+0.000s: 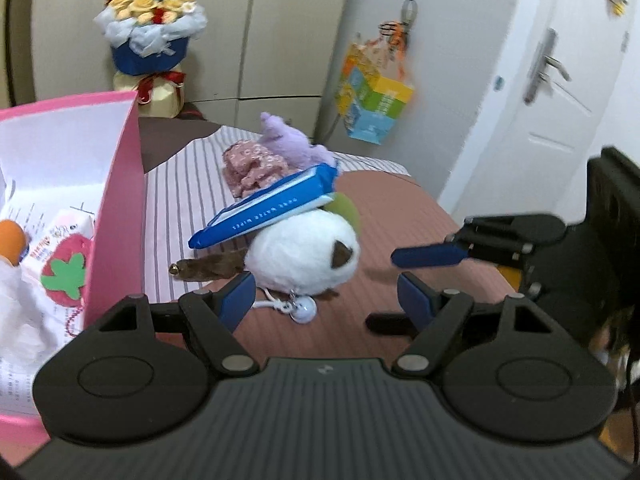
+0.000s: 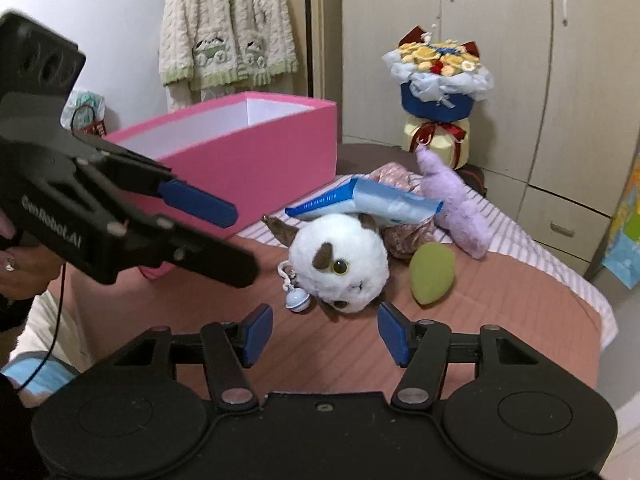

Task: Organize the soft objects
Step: 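Move both tools back toward the white panda plush, then grasp the white panda plush with the left tool and lift it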

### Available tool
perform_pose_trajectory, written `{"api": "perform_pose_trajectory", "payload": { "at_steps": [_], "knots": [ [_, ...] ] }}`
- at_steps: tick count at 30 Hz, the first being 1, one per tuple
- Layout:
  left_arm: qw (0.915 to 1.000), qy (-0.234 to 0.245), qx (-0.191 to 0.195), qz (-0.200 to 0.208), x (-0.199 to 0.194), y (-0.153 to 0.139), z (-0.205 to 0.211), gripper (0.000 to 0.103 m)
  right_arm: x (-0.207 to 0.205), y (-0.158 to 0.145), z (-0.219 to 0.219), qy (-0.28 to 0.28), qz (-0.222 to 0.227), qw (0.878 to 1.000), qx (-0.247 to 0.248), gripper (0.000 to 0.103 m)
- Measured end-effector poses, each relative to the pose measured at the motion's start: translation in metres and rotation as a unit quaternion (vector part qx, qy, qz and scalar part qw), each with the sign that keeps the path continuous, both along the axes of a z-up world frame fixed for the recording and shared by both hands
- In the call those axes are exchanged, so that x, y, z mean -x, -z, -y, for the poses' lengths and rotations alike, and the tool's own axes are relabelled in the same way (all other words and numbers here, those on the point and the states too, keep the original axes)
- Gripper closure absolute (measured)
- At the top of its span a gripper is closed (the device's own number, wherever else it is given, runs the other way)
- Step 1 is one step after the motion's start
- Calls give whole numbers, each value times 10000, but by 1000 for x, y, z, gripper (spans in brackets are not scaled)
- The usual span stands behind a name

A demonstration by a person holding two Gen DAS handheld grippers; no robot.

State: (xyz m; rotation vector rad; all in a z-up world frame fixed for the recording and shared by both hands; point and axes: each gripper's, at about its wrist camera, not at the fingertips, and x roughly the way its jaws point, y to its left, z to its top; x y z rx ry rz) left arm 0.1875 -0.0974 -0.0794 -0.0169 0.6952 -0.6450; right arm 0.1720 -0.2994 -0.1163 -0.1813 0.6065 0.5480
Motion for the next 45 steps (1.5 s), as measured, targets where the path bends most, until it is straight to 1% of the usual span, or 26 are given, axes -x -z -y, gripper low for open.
{"api": "perform_pose_trajectory", "payload": {
  "at_steps": [4, 7, 8, 10, 11, 15, 19, 24, 29, 30, 32, 35, 40, 45],
  "knots": [
    [9996, -273, 16, 49, -12, 13, 7, 25, -14, 15, -10, 94, 150, 9996, 242, 37],
    [9991, -396, 12, 131, -18, 21, 12, 25, -22, 20, -11, 51, 129, 9997, 188, 36],
    [9990, -449, -17, 90, -21, 23, 15, 25, -25, 21, -11, 59, 101, 9998, 155, 34],
    [9975, -660, -240, 75, -26, 26, 23, 24, -31, 24, -11, 126, 71, 9998, 151, 34],
    [9976, -648, -227, 87, -26, 27, 25, 24, -34, 25, -12, 150, 50, 9997, 159, 34],
    [9979, -641, -22, -77, -33, 30, 26, 24, -41, 27, -14, 118, 16, 9999, 101, 34],
    [9975, -680, 144, -104, -36, 35, 25, 24, -47, 29, -18, 43, 41, 10000, 80, 33],
    [9964, -750, 387, -97, -37, 38, 20, 24, -55, 32, -23, 100, 41, 9999, 41, 32],
    [9966, -724, 381, -30, -35, 40, 21, 26, -53, 34, -24, 186, 73, 9998, -28, 32],
    [9966, -730, 386, -37, -35, 39, 20, 26, -52, 34, -25, 201, 109, 9997, -16, 32],
    [9969, -700, 360, -10, -33, 38, 21, 28, -48, 33, -28, 187, 172, 9997, -6, 38],
    [9971, -714, 268, 34, -27, 36, 23, 29, -43, 33, -30, 255, 188, 9995, -46, 39],
    [9966, -796, 194, 6, -18, 31, 24, 30, -37, 31, -32, 411, 111, 9989, -205, 39],
    [9969, -717, 271, -157, -5, 28, 18, 30, -23, 29, -31, 482, -70, 9982, -348, 39]
  ]
}}
